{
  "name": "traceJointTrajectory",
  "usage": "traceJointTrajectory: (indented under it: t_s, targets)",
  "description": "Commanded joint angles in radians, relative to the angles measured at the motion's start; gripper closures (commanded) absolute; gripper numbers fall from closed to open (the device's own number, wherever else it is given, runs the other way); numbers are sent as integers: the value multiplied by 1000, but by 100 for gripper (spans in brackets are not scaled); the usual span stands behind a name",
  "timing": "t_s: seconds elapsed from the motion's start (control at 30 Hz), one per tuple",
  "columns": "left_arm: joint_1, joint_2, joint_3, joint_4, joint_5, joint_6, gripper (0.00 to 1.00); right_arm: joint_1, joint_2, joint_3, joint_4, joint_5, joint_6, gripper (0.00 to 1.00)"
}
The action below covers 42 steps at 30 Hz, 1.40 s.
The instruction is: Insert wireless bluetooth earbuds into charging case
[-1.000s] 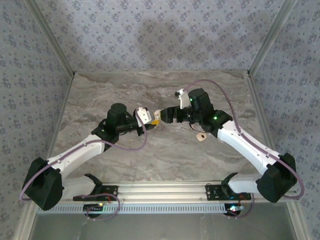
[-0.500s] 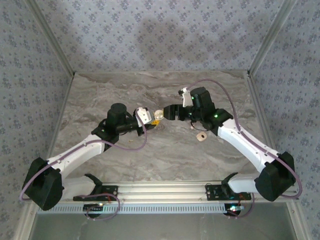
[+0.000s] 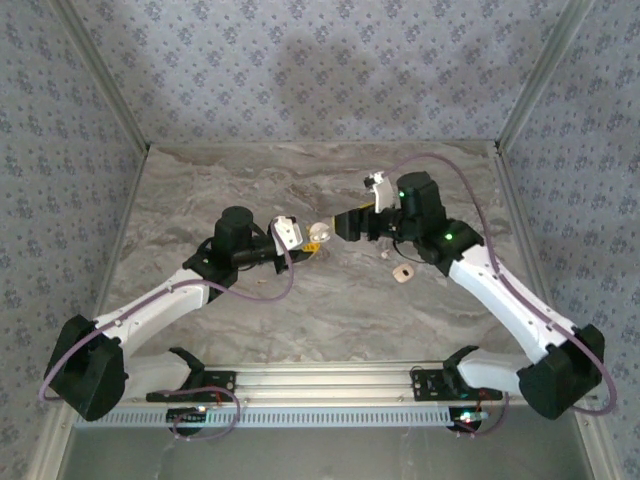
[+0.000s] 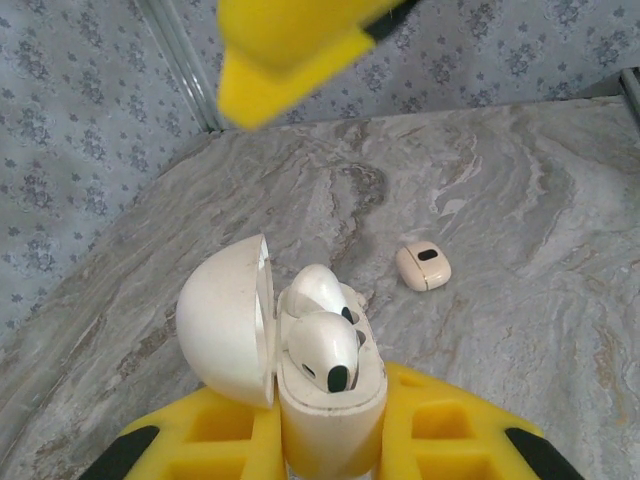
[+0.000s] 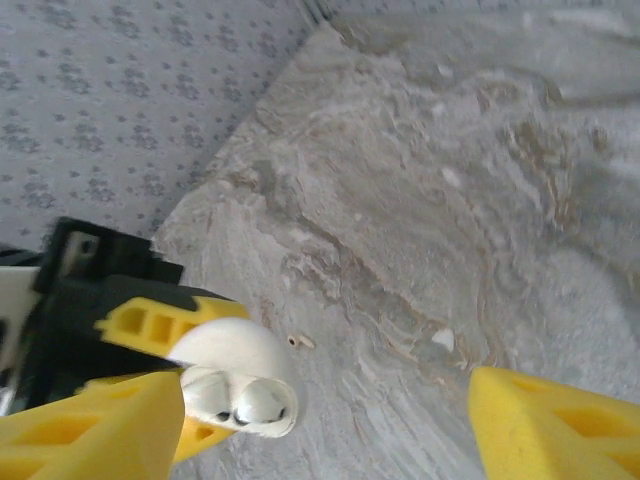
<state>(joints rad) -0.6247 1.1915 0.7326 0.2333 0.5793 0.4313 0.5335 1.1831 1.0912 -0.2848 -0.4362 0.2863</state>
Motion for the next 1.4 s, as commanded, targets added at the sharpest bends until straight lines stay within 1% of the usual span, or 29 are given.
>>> traceJointTrajectory:
  t_s: [0.0, 0.1, 0.13, 0.27, 0.3, 0.37, 0.47, 0.57, 0.77, 1.03, 1.33, 1.37]
  targets:
    - [-9, -4, 41, -30, 43, 35, 83, -39, -53, 1, -34, -113, -228, 24]
    - [-8, -1, 52, -67, 48, 58, 83, -54, -93, -14, -34, -122, -374, 25]
    - [-9, -2, 54, -75, 50, 63, 83, -56, -109, -29, -25, -142, -462, 26]
    - [-8, -1, 63, -109, 56, 92, 83, -55, -172, -100, -27, -193, -850, 20]
    - [-8, -1, 66, -119, 56, 101, 83, -55, -173, -101, -35, -196, -917, 20]
    - [-9, -1, 73, -141, 55, 115, 83, -51, -152, -69, -77, -185, -1021, 20]
    - [-10, -4, 80, -160, 54, 129, 83, -34, -88, 5, -166, -169, -1119, 19]
    - [-10, -2, 85, -167, 54, 137, 83, 6, -31, 41, -182, -141, -1179, 19]
    - [-12, -1, 88, -170, 53, 140, 83, 66, 83, 113, -204, -137, -1244, 18]
    - [-11, -3, 84, -165, 47, 140, 83, 110, 185, 175, -241, -151, -1271, 17]
    - [-11, 0, 80, -144, 41, 135, 83, 131, 214, 191, -312, -141, -1286, 23]
    - [-11, 0, 80, -139, 41, 132, 83, 134, 215, 191, -343, -139, -1286, 24]
